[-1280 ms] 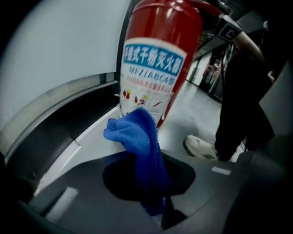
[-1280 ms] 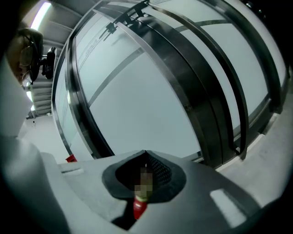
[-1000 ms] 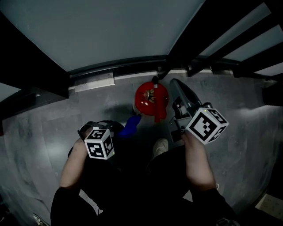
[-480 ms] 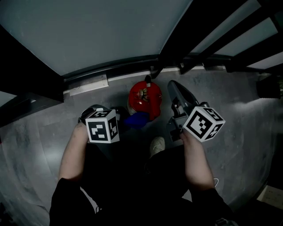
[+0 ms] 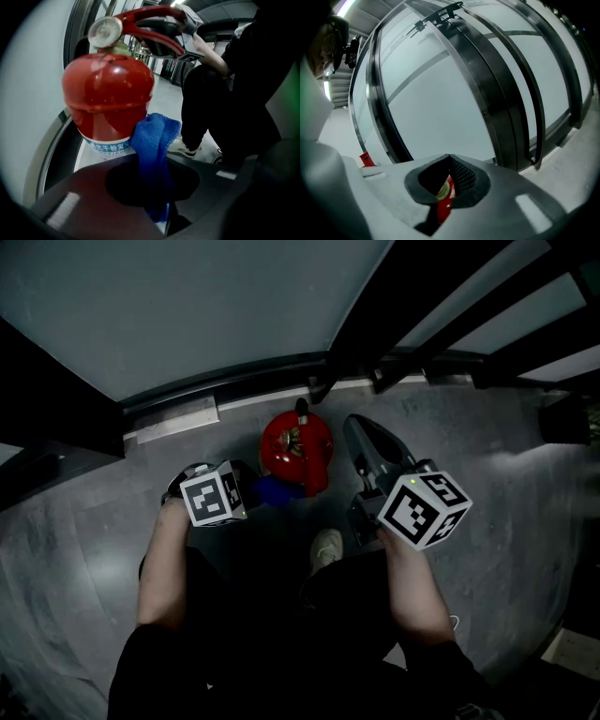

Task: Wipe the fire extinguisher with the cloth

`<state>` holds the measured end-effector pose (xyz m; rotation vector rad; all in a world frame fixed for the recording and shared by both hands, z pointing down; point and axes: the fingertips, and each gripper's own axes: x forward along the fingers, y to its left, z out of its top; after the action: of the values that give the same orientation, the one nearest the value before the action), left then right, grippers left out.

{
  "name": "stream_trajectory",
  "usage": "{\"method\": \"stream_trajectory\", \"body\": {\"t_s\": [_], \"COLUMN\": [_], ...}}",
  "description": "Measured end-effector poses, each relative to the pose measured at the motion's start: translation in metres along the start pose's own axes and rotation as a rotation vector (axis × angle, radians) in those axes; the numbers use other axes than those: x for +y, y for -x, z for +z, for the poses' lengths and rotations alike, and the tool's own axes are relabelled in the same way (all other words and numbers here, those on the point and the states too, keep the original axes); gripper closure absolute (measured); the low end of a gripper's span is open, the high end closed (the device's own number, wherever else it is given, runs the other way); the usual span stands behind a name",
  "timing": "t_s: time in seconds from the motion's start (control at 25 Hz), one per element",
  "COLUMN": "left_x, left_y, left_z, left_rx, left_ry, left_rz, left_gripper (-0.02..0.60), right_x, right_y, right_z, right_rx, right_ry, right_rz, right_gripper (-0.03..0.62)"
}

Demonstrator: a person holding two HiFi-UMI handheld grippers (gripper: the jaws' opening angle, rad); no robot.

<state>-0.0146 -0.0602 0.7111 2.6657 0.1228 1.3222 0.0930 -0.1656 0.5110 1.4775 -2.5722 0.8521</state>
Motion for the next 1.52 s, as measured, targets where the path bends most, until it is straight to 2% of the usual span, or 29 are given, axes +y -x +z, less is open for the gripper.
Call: {"method": "stream_trajectory", "body": {"t_s": [0.2,0.44,0.72,0.96,1.24,1.4,1.52], "left_x": [-0.001,0.013,0.018,0.027,0.041,0.046,0.042], "left_y": [-0.028,-0.055,-0.085,-0.113,-0.145,-0.143,-0.159], "left_z": [-0.026,-0.041,-0.058,-0.082,-0.104,-0.106,-0.121], "left_rx": [0.04,0.072,0.105,0.133,0.148,0.099,0.07], "left_ry": [0.083,0.059,0.127,0.253,0.391,0.532,0.698], "left_rz": [-0.039,0.056,0.088,0.12,0.198,0.237,0.196], "left_gripper": [0.512,0.512,0.512,0.512,0.512,0.512,0.512], "right_x": [0.003,0.001,-0.006,-0.005,-0.005,-0.004,-0.004], "right_y": [-0.002,0.002,-0.003,-0.007,-0.013,-0.014,-0.014], "right_z": [0.003,0.002,0.002,0.002,0.0,-0.001,-0.001], "right_rx": [-0.006,-0.008,0.001,0.002,0.018,0.024,0.029], "right_ry": [0.012,0.015,0.017,0.004,0.016,0.016,0.018], "right_rz": [0.022,0.027,0.033,0.053,0.059,0.067,0.066], "right_gripper": [0.591,0.591,0.591,0.591,0.591,0.591,0.591]}}
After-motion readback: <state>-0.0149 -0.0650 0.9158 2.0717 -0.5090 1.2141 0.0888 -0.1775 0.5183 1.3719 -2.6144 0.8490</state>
